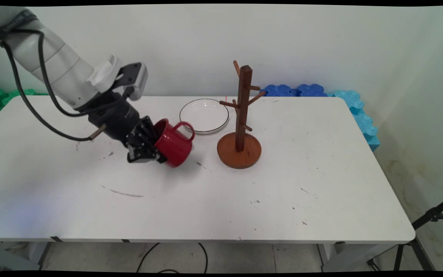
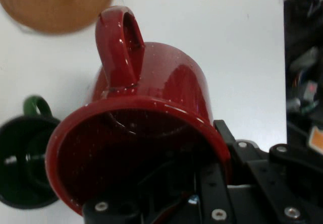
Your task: Place the picked object on the table
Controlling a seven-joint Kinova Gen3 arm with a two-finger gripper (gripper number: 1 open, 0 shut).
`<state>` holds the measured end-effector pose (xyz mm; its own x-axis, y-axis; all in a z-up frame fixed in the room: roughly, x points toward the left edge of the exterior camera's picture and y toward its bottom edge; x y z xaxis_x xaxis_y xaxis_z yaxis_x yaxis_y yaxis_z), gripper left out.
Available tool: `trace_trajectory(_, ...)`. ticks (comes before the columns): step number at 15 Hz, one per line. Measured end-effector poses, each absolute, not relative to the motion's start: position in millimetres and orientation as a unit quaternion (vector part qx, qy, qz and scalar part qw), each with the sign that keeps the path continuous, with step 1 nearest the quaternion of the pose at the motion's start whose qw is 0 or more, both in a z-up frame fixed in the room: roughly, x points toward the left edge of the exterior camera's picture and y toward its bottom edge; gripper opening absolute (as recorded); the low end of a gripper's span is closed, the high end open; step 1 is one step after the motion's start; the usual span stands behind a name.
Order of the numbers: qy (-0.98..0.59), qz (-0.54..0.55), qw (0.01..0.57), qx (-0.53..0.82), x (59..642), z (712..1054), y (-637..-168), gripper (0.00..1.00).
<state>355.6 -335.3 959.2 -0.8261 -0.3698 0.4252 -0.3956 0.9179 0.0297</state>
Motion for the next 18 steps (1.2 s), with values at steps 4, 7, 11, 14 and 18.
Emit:
trace_trajectory(4, -0.967, 0.017, 0.167, 0.193, 350, 952, -335, 0.0)
trace_trajectory(7, -0.971, 0.009, 0.142, 0.194, 345, 945, -336, 0.0)
trace_trajectory(11, -0.972, -0.005, 0.103, 0.209, 332, 927, -338, 0.0)
trace_trajectory(14, -0.971, -0.015, 0.088, 0.221, 322, 913, -342, 0.0)
trace_trajectory(18, -0.97, -0.021, 0.074, 0.231, 312, 896, -348, 0.0)
